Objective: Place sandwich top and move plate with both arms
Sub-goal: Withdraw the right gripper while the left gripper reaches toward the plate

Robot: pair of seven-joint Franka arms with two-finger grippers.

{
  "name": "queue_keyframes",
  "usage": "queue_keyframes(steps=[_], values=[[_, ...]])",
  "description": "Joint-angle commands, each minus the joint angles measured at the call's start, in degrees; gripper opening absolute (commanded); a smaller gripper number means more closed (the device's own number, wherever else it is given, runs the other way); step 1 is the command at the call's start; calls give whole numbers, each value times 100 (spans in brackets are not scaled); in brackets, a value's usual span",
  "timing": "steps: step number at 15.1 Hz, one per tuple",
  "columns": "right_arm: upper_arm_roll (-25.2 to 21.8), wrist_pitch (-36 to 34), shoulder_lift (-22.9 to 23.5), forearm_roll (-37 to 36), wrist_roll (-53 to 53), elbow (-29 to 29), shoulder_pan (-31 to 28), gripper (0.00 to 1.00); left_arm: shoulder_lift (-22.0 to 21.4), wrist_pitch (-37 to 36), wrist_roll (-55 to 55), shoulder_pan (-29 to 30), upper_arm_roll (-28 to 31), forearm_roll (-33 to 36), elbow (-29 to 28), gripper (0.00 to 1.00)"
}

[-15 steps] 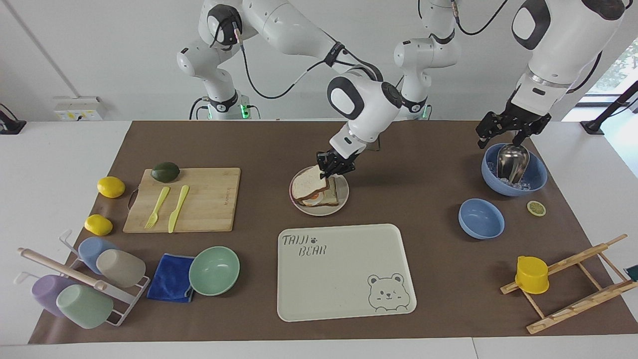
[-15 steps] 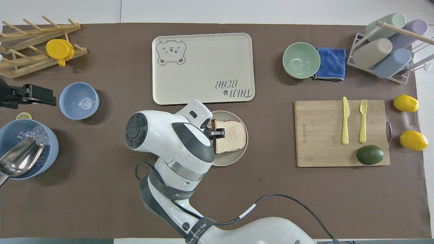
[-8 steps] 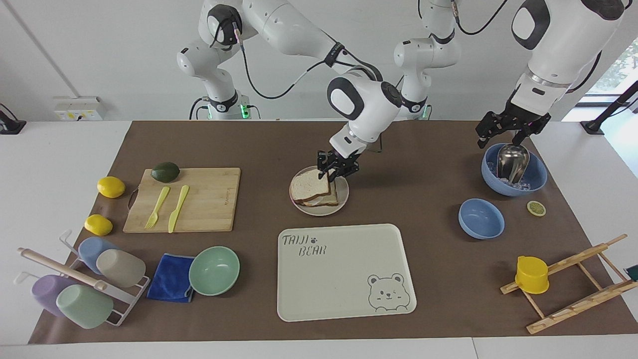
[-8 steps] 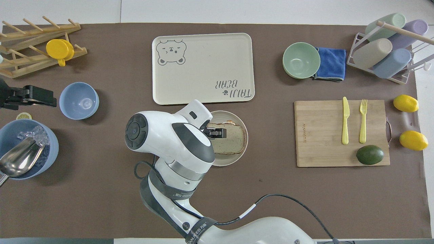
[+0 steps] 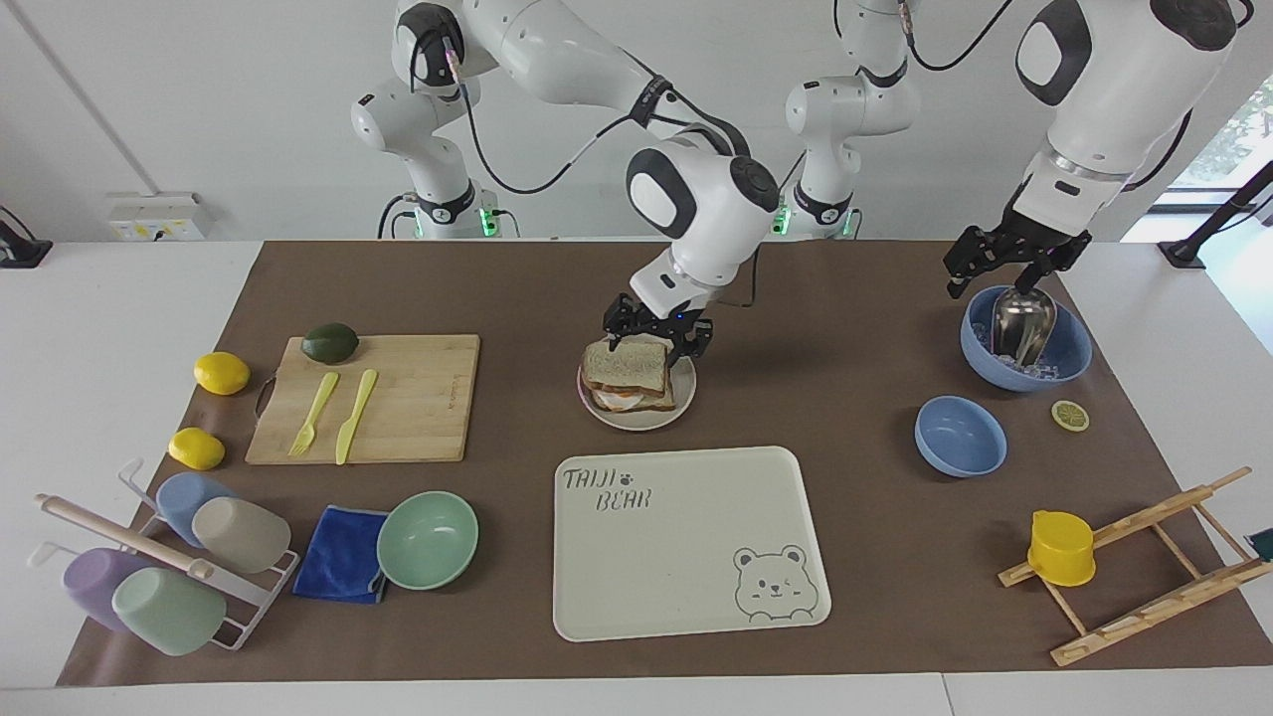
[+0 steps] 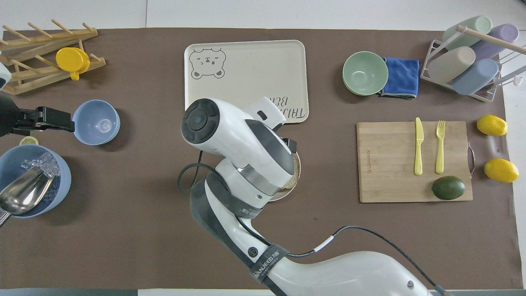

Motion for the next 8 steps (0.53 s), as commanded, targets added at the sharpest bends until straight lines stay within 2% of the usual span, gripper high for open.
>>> queue_keyframes(steps=[1,3,8], values=[[55,31,-460,440,-1009,-144,-812,100,-329,435,-86,-51,-27,-277,-621,100],[47,-48,-706,923,-1844,-153,-1489,100,-303,645,-375,-470,-27,-339,-814,100],[55,-793,-1155,1013,-3085,-135,-2800,100,-286,1497,-946,-1270,-27,-751,-1517,100]])
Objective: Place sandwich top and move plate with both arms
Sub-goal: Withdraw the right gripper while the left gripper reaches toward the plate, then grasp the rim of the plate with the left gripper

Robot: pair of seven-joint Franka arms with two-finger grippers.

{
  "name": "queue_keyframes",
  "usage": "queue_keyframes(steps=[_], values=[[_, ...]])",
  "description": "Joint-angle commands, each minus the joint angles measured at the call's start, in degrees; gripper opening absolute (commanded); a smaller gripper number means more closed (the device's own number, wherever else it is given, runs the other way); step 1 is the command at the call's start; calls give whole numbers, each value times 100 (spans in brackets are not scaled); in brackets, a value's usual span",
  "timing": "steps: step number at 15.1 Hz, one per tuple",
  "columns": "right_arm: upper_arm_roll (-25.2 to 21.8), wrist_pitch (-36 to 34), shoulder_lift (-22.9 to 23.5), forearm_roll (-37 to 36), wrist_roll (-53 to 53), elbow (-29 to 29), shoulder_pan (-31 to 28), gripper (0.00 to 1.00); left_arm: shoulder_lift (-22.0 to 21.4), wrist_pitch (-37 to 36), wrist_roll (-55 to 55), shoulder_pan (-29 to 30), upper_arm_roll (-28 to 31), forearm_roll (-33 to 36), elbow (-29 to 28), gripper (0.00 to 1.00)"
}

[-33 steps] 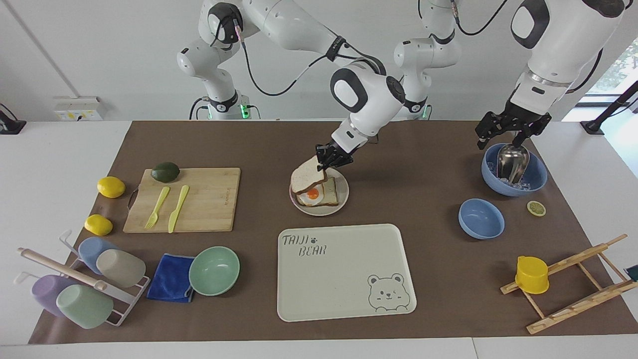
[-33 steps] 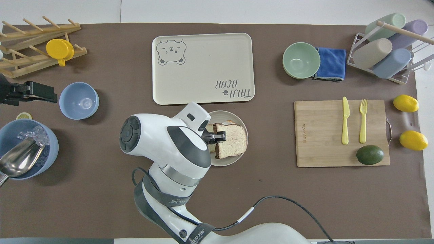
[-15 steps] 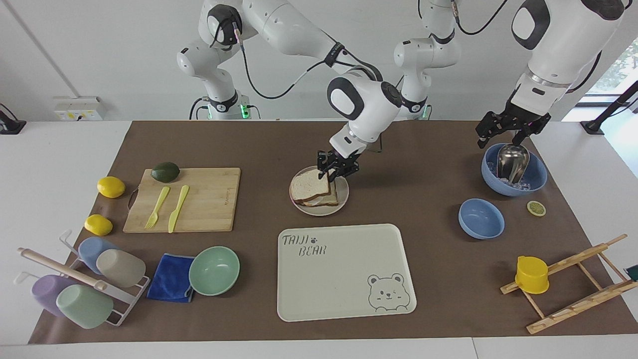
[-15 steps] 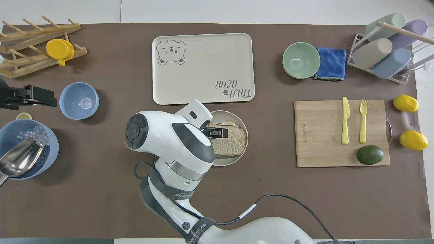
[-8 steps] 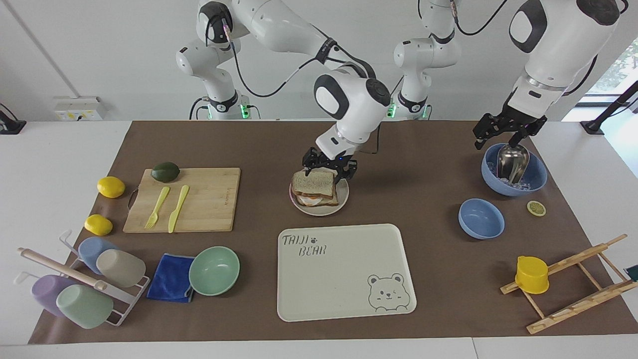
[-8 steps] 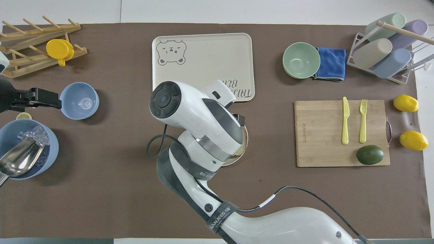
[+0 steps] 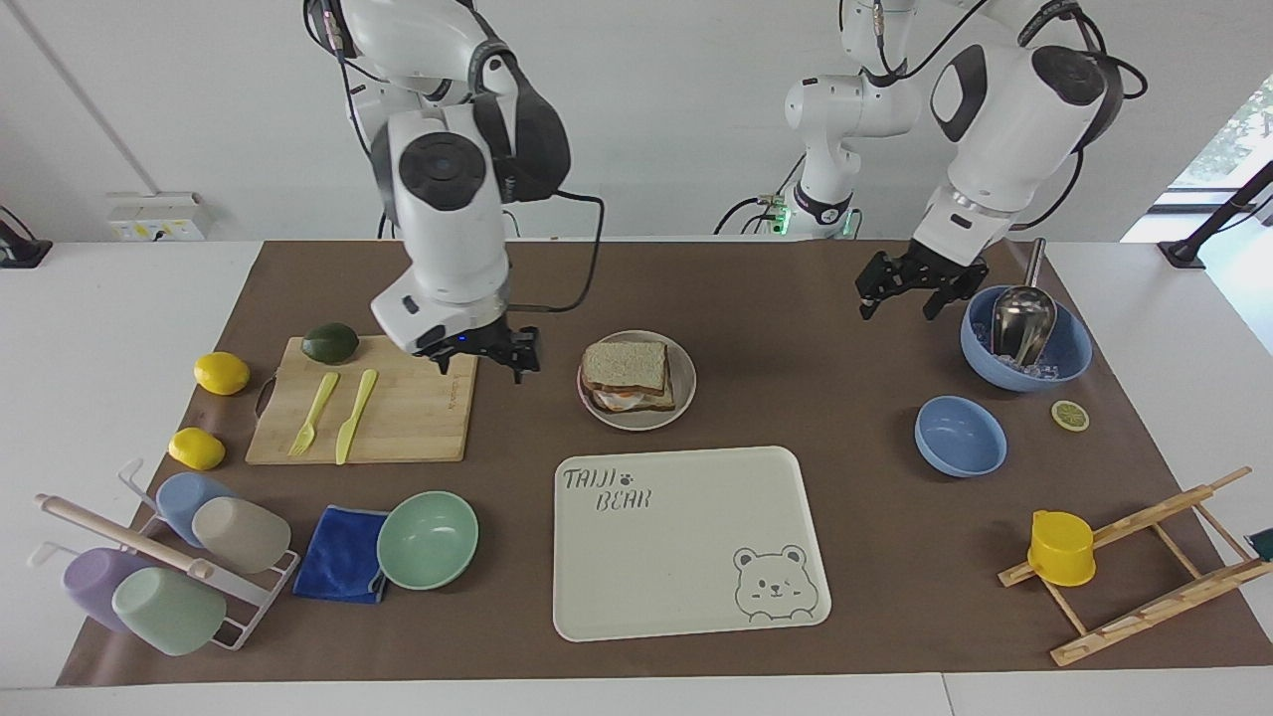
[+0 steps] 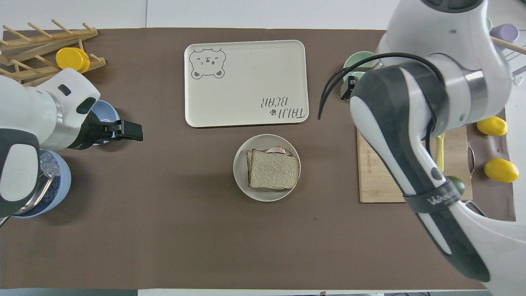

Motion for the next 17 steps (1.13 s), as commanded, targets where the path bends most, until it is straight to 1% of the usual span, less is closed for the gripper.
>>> queue_keyframes(steps=[1,3,4,6,9,10,12,14,15,17], values=[[81,-523,-356,158,-634,-130,-479,100,-146,669,-429,-544,71,-211,-605,100],[81,-998,-593,167,-933,-147,-699,100,-94,1353,-912,-1028,71,-220,-1000,100],[73,-1157,-716,176,-1083,-147,-727,100,46,1679,-1071,-1230,71,-220,-1150,100],[55,-1185,-997,202,-1163,-269,-736,100,397,2163,-1282,-1556,71,-220,-1265,100],[20,-1027,-1866,211,-1348,-1444,-727,100,1021,3050,-1678,-1934,71,-220,-1300,100],[20,-984,-1894,211,-1383,-1570,-753,100,1223,3262,-1740,-2048,71,-212,-1309,100],[11,-791,-1877,211,-1523,-1554,-771,100,1505,3413,-1662,-2129,79,-211,-1309,100],[11,-754,-1833,219,-1655,-1553,-788,100,1647,3466,-1635,-2208,79,-211,-1301,100],[-32,-859,-1868,202,-1655,-1536,-780,100,1673,3475,-1626,-2217,71,-211,-1301,99],[-68,-904,-2052,220,-1629,-1615,-780,100,1735,3484,-1626,-2234,79,-211,-1301,98]])
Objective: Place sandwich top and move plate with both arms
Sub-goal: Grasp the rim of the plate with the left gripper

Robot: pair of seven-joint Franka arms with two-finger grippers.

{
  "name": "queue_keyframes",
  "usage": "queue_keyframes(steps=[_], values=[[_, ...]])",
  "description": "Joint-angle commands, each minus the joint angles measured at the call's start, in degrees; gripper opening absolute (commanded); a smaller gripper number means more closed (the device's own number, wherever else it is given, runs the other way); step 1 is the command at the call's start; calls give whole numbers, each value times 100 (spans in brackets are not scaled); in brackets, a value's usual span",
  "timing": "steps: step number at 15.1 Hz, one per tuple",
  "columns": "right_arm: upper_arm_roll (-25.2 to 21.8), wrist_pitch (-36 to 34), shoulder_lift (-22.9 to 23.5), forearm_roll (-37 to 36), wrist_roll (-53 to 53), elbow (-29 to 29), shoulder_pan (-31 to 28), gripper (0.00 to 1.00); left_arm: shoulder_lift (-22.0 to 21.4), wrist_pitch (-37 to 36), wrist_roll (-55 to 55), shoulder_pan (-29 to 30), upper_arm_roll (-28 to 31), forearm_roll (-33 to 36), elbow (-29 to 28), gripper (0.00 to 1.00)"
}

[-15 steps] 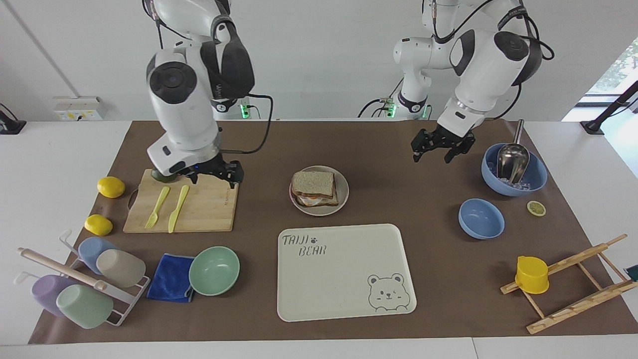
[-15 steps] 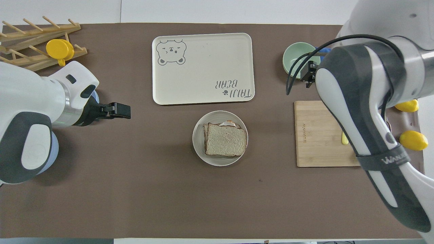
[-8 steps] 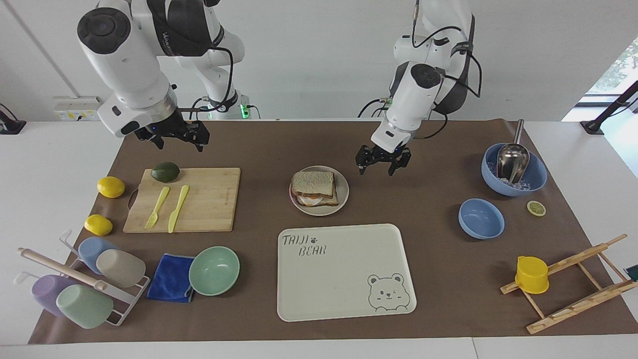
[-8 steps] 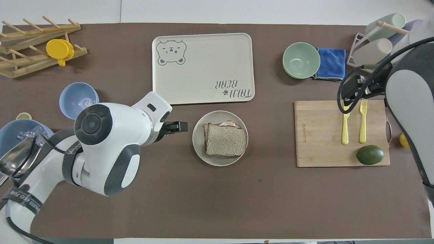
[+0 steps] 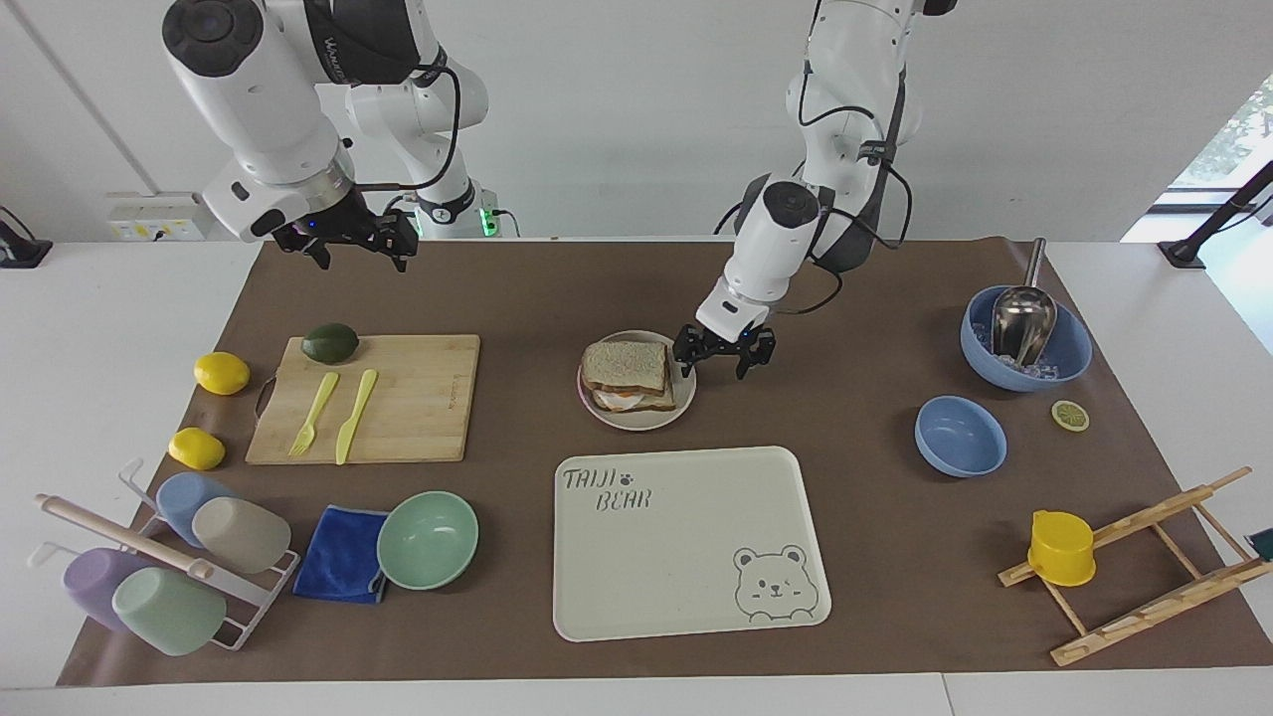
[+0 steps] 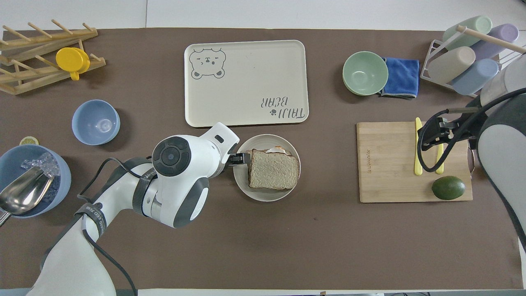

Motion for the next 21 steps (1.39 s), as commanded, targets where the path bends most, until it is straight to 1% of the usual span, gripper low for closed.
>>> queue_keyframes(steps=[1,2,3,4,6,7,9,10,11,12,14,16,17,20,21], values=[[-22,24,-310,118,-158,-259,-90,100,24,86,8,-192,101,-41,0,92],[-22,24,-336,118,-167,-311,-90,100,59,121,-1,-219,101,-41,0,87],[-22,33,-362,118,-210,-425,-90,100,77,130,-1,-219,101,-41,0,79],[-22,102,-458,118,-211,-591,-81,100,77,95,8,-219,93,-41,0,74],[-31,60,-503,100,-150,-751,-55,100,77,68,34,-219,93,-41,0,66],[-31,59,-503,100,-184,-725,-63,100,77,51,43,-219,93,-41,0,59],[-31,155,-503,57,-184,-760,-81,100,68,42,43,-220,84,-41,0,37],[-75,356,-503,65,-219,-760,-90,100,68,42,34,-219,84,-41,0,25],[-197,462,-434,83,-228,-638,-98,100,68,42,34,-219,84,-49,0,8],[-303,446,-459,118,-237,-611,-177,100,68,25,34,-219,84,-58,0,0],[-304,472,-459,109,-263,-628,-362,100,68,24,17,-219,84,-189,9,0],[-269,481,-468,109,-823,-646,-510,100,68,16,-1,-202,84,-304,18,0],[-225,472,-459,118,-887,-628,-625,100,68,-54,-18,-184,84,-313,44,0],[-207,516,-433,118,-923,-558,-713,100,-37,-493,8,-44,84,-471,219,0],[-111,542,-424,118,-879,-549,-809,100,-98,-668,-9,17,92,-541,342,0]])
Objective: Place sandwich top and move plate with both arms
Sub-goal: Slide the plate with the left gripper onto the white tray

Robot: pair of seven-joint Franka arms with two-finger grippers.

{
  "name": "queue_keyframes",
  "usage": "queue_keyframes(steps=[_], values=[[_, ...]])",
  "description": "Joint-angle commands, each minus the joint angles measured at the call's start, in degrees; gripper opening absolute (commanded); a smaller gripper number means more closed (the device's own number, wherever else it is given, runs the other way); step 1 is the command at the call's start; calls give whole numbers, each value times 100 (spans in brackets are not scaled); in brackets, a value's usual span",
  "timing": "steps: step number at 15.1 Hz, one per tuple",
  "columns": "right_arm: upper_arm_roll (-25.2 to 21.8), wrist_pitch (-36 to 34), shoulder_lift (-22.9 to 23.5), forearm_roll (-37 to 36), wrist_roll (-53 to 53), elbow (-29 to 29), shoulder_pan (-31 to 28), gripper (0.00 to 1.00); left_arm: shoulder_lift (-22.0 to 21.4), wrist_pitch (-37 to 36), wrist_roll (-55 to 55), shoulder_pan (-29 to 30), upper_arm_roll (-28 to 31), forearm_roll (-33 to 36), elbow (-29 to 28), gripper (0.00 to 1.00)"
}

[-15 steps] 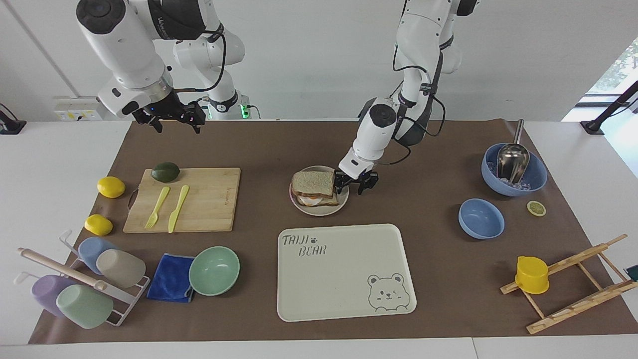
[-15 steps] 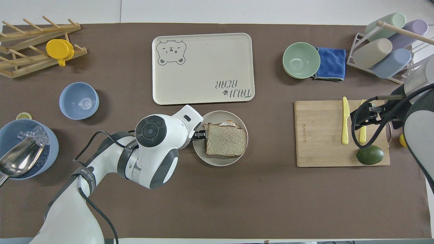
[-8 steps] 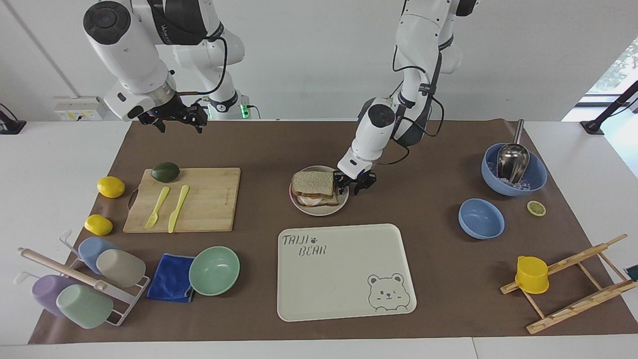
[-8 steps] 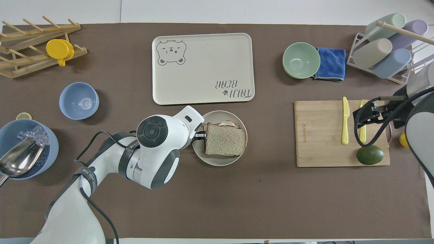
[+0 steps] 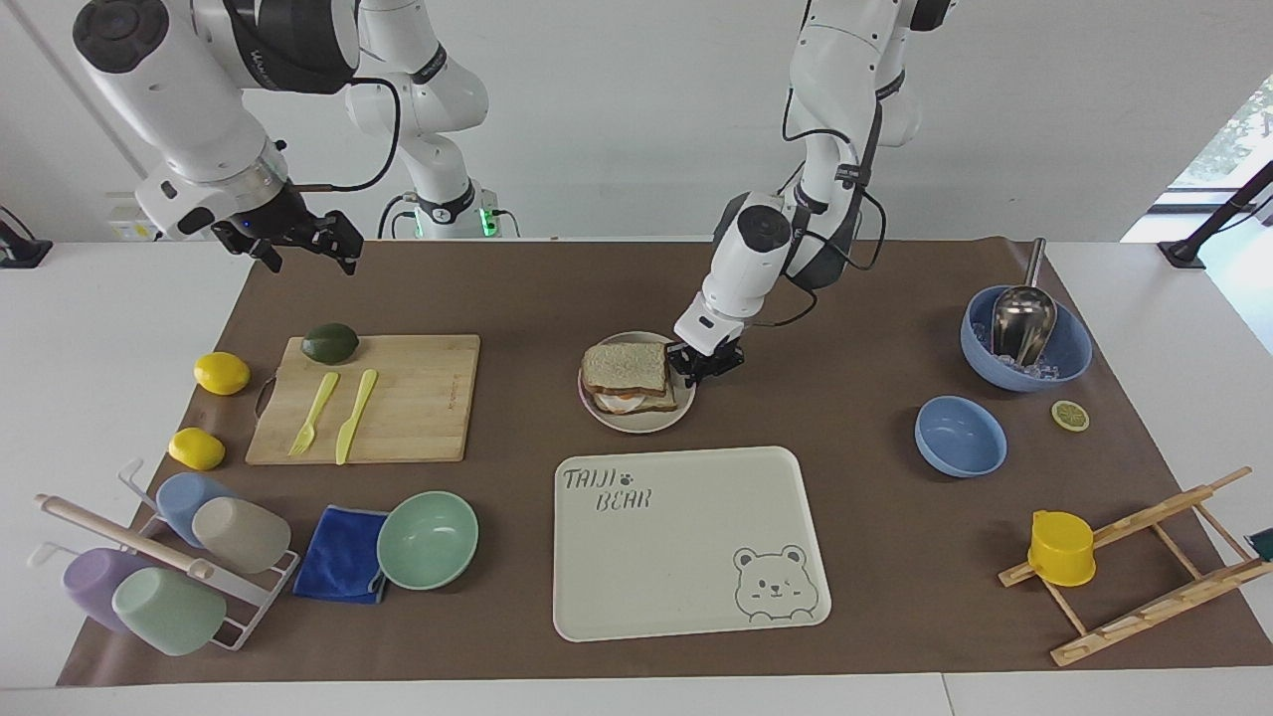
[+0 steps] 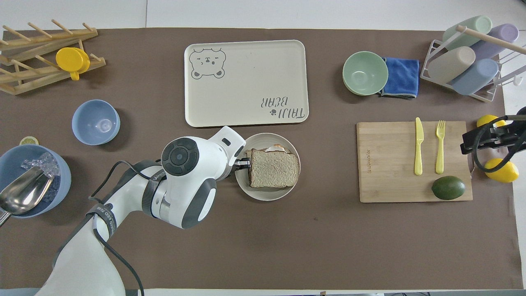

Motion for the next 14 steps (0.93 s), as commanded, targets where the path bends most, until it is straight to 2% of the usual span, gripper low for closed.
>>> queue_keyframes(steps=[1,4,6,10,14], values=[[284,152,-52,92,-74,32,-276,100,-130,-686,-22,212,73,-173,396,0],[268,284,9,91,-74,103,-277,100,-113,-1565,-31,554,73,-183,1133,0],[224,232,-8,56,-74,7,-268,100,-25,-1883,-57,730,81,-279,1608,0],[232,232,-8,47,-74,-2,-241,100,291,-1919,-75,1081,90,-691,2277,0],[232,206,-17,47,-100,-11,-198,100,878,-1911,-180,1276,116,-982,3041,0]])
